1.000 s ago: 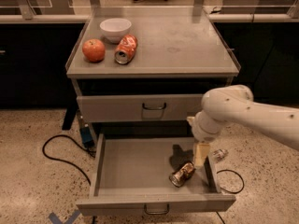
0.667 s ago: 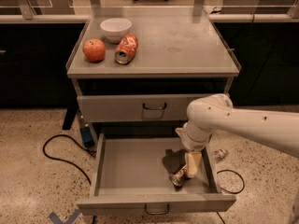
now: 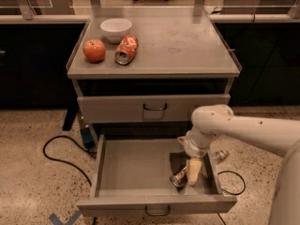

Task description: Pick orange can from middle drawer and place on counter

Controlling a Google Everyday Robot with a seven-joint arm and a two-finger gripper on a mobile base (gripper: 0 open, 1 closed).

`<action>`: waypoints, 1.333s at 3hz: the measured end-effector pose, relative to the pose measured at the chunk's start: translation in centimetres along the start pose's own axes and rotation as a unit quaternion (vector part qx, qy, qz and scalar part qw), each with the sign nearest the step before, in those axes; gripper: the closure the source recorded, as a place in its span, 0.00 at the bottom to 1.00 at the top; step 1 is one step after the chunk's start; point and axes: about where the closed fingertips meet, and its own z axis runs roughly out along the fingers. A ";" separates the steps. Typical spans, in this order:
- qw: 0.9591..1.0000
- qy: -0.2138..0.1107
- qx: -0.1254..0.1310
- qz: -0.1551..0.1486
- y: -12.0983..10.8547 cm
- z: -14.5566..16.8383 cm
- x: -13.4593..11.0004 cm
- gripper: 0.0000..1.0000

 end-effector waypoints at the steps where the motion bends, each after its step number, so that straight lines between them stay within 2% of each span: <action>1: 0.997 -0.051 -0.034 0.038 -0.1 5.6 3.3 0.00; 2: 0.990 -0.093 -0.091 0.055 1.2 12.7 4.8 0.00; 3: 0.990 -0.093 -0.091 0.055 1.2 12.7 4.8 0.00; 4: 0.990 -0.093 -0.091 0.055 1.2 12.7 4.8 0.19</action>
Offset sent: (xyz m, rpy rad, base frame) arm -0.0117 -0.0274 -0.2008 0.2278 0.3373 -0.0852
